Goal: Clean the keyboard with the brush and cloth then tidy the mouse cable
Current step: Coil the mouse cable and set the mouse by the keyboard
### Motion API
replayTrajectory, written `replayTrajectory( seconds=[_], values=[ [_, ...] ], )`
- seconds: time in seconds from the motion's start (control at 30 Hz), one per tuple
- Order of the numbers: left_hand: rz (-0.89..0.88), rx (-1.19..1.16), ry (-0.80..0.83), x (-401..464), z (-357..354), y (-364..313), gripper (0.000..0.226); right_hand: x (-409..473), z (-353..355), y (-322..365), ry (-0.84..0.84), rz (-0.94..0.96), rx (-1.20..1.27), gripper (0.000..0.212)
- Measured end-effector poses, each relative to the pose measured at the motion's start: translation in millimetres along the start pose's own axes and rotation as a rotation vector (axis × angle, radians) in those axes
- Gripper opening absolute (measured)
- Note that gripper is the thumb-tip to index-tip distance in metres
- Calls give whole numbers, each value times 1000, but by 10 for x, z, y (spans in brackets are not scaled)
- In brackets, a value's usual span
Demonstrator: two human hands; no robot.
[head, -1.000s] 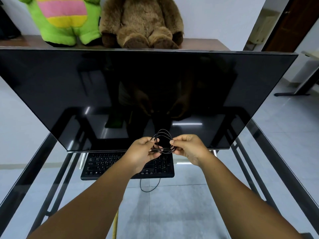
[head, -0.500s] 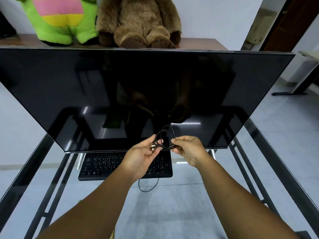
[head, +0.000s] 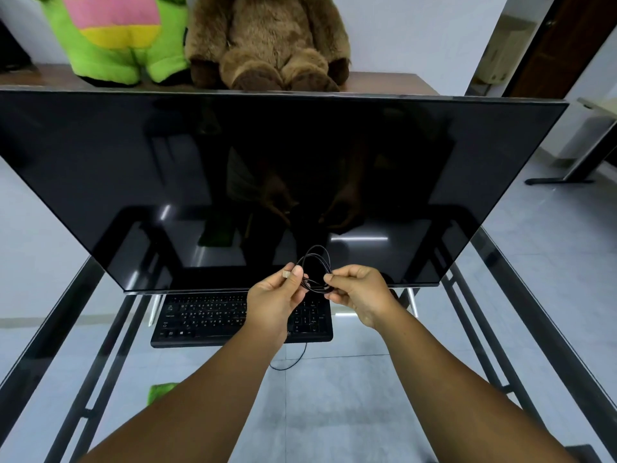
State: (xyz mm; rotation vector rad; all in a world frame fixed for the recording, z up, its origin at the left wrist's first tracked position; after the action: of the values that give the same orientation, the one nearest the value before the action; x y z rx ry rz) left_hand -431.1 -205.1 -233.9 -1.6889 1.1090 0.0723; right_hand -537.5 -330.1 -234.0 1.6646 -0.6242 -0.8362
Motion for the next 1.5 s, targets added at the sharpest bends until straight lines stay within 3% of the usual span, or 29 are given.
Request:
replayTrajectory(
  seconds=[0.13, 0.23, 0.37, 0.8, 0.87, 1.03, 1.23, 1.5],
  values=[
    [-16, -24, -264, 13, -35, 8, 40, -10, -14, -18, 19, 13, -19, 21],
    [-43, -10, -341, 6, -79, 22, 34, 3, -16, -35, 3, 25, -32, 15],
    [-32, 9, -367, 9, -98, 52, 22, 1, 5, -63, -8, 42, -41, 14],
    [32, 185, -301, 215, -78, 222, 18, 53, 255, -356, -2, 70, -140, 20],
    [51, 230, -304, 305, -77, 307, 20, 77, 361, -481, -57, 88, -243, 22],
    [119, 323, -310, 529, -111, 648, 21, 17, 737, -868, -133, 279, -809, 32],
    [159, 425, -308, 722, -249, 1038, 20, -133, 1104, -1314, -44, 353, -1265, 57],
    [147, 513, -338, 957, -443, 1321, 26, -195, 1307, -1611, -28, 283, -1388, 68]
  ],
)
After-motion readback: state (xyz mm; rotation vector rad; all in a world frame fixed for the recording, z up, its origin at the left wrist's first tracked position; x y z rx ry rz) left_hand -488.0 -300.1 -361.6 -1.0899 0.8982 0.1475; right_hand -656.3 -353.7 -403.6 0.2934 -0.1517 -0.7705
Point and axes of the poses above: each hand's wrist, its own x-axis towards the middle knuckle, its own z-axis out of the back of the hand, y = z × x, the point moved 2 cm from there along x, towards the middle knuckle, and after that the axes turned 11 degrees about z, right-handed, at the moved point
